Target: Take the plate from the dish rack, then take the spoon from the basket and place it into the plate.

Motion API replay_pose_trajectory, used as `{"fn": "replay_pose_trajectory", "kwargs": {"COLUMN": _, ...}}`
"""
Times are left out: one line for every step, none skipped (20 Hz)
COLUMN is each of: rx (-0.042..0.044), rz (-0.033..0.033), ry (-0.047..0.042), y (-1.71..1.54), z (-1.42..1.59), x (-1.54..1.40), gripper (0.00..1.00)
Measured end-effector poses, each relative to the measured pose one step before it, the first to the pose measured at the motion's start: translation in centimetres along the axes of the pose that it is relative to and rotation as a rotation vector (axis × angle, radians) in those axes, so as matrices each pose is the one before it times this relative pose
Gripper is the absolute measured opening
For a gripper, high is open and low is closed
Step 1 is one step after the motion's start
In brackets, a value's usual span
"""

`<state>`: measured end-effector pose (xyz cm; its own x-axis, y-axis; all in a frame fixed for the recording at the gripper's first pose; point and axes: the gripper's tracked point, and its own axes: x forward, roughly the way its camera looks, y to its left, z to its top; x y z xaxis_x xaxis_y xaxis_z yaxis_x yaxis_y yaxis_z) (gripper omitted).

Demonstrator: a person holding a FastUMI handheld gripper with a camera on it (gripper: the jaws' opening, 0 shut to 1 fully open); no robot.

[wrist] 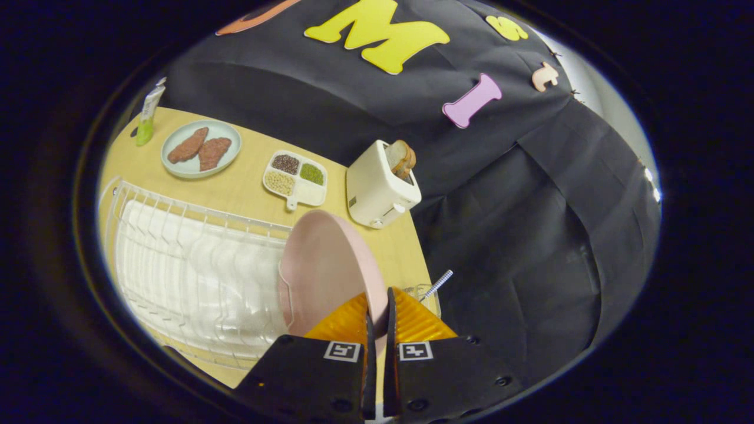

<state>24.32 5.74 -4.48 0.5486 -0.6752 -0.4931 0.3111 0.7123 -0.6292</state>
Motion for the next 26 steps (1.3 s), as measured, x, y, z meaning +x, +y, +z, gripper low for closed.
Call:
{"fn": "replay_pose_trajectory", "kwargs": {"rx": 0.00642, "rz": -0.02601, "ry": -0.01345, "y": -0.803, "z": -0.065, "x": -0.094, "gripper": 0.1}}
{"fn": "replay_pose_trajectory", "kwargs": {"rx": 0.00632, "rz": -0.03408, "ry": -0.0133, "y": -1.194, "z": 0.013, "x": -0.358, "gripper": 0.1}}
{"fn": "replay_pose_trajectory", "kwargs": {"rx": 0.01787, "rz": -0.02035, "ry": -0.01948, "y": -0.793, "z": 0.021, "x": 0.046, "gripper": 0.1}}
{"fn": "replay_pose_trajectory", "kwargs": {"rx": 0.01695, "rz": 0.01151, "ry": -0.01391, "y": -0.298, "z": 0.106, "x": -0.346, "gripper": 0.1}}
{"fn": "replay_pose_trajectory", "kwargs": {"rx": 0.02333, "rz": 0.01373, "ry": -0.00406, "y": -0.425, "z": -0.281, "x": -0.338, "gripper": 0.1}}
{"fn": "replay_pose_trajectory", "kwargs": {"rx": 0.02291, "rz": 0.0212, "ry": -0.01372, "y": -0.278, "z": -0.031, "x": -0.369, "gripper": 0.1}}
{"fn": "replay_pose_trajectory", "kwargs": {"rx": 0.01515, "rz": 0.02259, "ry": -0.0094, "y": -0.427, "z": -0.222, "x": -0.371, "gripper": 0.1}}
{"fn": "replay_pose_trajectory", "kwargs": {"rx": 0.01111, "rz": 0.03499, "ry": -0.00926, "y": -0.246, "z": -0.375, "x": -0.451, "gripper": 0.1}}
{"fn": "replay_pose_trajectory", "kwargs": {"rx": 0.00708, "rz": 0.04698, "ry": -0.00185, "y": -0.033, "z": -0.725, "x": -0.499, "gripper": 0.1}}
{"fn": "replay_pose_trajectory", "kwargs": {"rx": 0.01393, "rz": 0.06074, "ry": -0.00091, "y": 0.209, "z": -0.558, "x": -0.603, "gripper": 0.1}}
{"fn": "replay_pose_trajectory", "kwargs": {"rx": 0.02036, "rz": 0.05959, "ry": 0.00027, "y": 0.111, "z": -0.814, "x": -0.555, "gripper": 0.1}}
{"fn": "replay_pose_trajectory", "kwargs": {"rx": 0.02462, "rz": 0.05565, "ry": -0.00138, "y": -0.088, "z": -0.764, "x": -0.484, "gripper": 0.1}}
{"fn": "replay_pose_trajectory", "kwargs": {"rx": 0.0241, "rz": 0.05898, "ry": 0.00164, "y": -0.141, "z": -0.97, "x": -0.451, "gripper": 0.1}}
{"fn": "replay_pose_trajectory", "kwargs": {"rx": 0.03042, "rz": 0.06846, "ry": -0.00297, "y": 0.221, "z": -1.112, "x": -0.55, "gripper": 0.1}}
{"fn": "replay_pose_trajectory", "kwargs": {"rx": 0.01629, "rz": 0.07299, "ry": -0.00297, "y": 0.403, "z": -1.26, "x": -0.468, "gripper": 0.1}}
{"fn": "replay_pose_trajectory", "kwargs": {"rx": 0.01391, "rz": 0.07368, "ry": -0.00324, "y": 0.441, "z": -1.311, "x": -0.554, "gripper": 0.1}}
{"fn": "replay_pose_trajectory", "kwargs": {"rx": 0.01342, "rz": 0.06583, "ry": -0.00208, "y": 0.217, "z": -1.516, "x": -0.619, "gripper": 0.1}}
{"fn": "replay_pose_trajectory", "kwargs": {"rx": 0.02872, "rz": 0.05532, "ry": -0.0064, "y": 0.304, "z": -1.19, "x": -0.509, "gripper": 0.1}}
{"fn": "replay_pose_trajectory", "kwargs": {"rx": 0.01912, "rz": 0.04332, "ry": -0.01118, "y": 0.089, "z": -1.035, "x": -0.49, "gripper": 0.1}}
{"fn": "replay_pose_trajectory", "kwargs": {"rx": 0.01008, "rz": 0.03178, "ry": -0.00748, "y": -0.015, "z": -1.128, "x": -0.255, "gripper": 0.1}}
{"fn": "replay_pose_trajectory", "kwargs": {"rx": 0.01168, "rz": 0.02953, "ry": -0.00217, "y": -0.114, "z": -1.397, "x": -0.163, "gripper": 0.1}}
{"fn": "replay_pose_trajectory", "kwargs": {"rx": 0.01138, "rz": 0.02408, "ry": 0.00498, "y": -0.115, "z": -1.433, "x": 0.048, "gripper": 0.1}}
{"fn": "replay_pose_trajectory", "kwargs": {"rx": -0.00484, "rz": 0.02229, "ry": 0.00939, "y": -0.114, "z": -1.524, "x": 0.221, "gripper": 0.1}}
{"fn": "replay_pose_trajectory", "kwargs": {"rx": -0.00874, "rz": 0.01585, "ry": 0.0052, "y": -0.067, "z": -1.274, "x": 0.314, "gripper": 0.1}}
{"fn": "replay_pose_trajectory", "kwargs": {"rx": -0.02087, "rz": 0.0056, "ry": 0.00329, "y": -0.186, "z": -1.168, "x": 0.285, "gripper": 0.11}}
{"fn": "replay_pose_trajectory", "kwargs": {"rx": -0.0101, "rz": 0.00271, "ry": -0.00811, "y": -0.181, "z": -0.948, "x": 0.15, "gripper": 0.1}}
